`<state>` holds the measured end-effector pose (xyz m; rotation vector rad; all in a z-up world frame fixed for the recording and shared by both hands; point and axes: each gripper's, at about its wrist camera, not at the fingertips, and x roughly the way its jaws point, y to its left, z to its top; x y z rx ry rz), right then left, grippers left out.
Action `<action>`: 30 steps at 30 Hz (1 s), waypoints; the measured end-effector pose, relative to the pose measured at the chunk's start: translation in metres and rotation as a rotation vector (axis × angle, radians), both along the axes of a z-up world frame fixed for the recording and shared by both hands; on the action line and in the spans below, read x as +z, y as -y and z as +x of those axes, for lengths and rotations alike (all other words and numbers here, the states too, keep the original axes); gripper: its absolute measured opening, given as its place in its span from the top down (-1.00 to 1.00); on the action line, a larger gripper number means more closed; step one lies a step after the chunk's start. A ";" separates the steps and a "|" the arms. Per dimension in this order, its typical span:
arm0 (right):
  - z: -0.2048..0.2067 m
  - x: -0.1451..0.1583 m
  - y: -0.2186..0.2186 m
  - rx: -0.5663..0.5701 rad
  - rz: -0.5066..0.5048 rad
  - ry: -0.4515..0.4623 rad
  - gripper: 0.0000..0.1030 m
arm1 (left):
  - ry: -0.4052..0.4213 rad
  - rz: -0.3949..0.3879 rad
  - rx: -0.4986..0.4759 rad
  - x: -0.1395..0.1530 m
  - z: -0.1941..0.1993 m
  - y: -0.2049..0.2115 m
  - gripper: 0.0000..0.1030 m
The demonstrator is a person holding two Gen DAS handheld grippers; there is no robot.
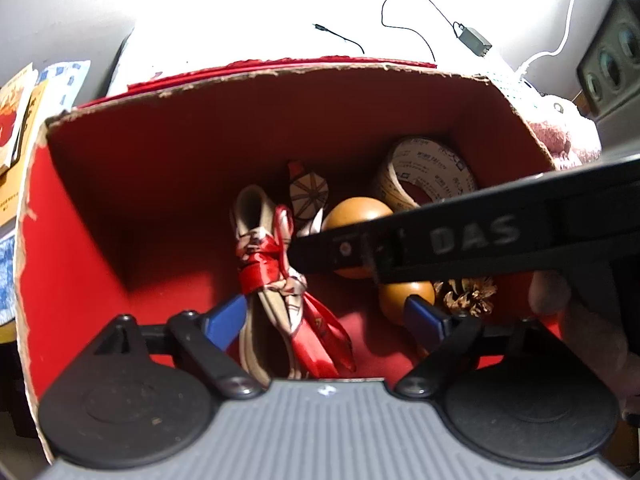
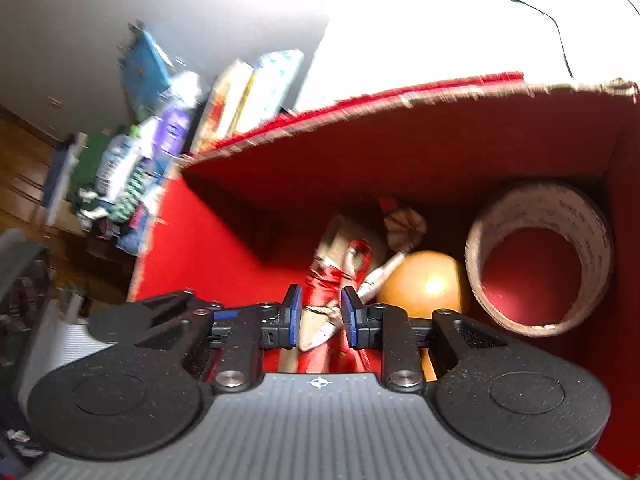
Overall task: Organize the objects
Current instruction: 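Lower the cord bundle into the box beside the gourd and open the right gripper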
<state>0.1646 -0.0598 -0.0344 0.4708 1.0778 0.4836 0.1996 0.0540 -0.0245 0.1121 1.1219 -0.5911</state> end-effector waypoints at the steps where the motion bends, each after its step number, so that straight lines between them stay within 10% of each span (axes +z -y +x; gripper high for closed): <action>1: 0.000 0.000 0.002 0.000 0.017 0.006 0.52 | 0.009 -0.002 -0.003 0.001 -0.001 0.000 -0.68; 16: 0.031 -0.010 -0.051 0.159 0.033 -0.161 0.46 | 0.110 0.064 0.026 0.015 -0.013 -0.018 -0.64; 30: 0.011 -0.010 -0.031 -0.016 -0.091 -0.191 0.63 | 0.076 0.083 0.042 0.004 -0.001 -0.013 -0.71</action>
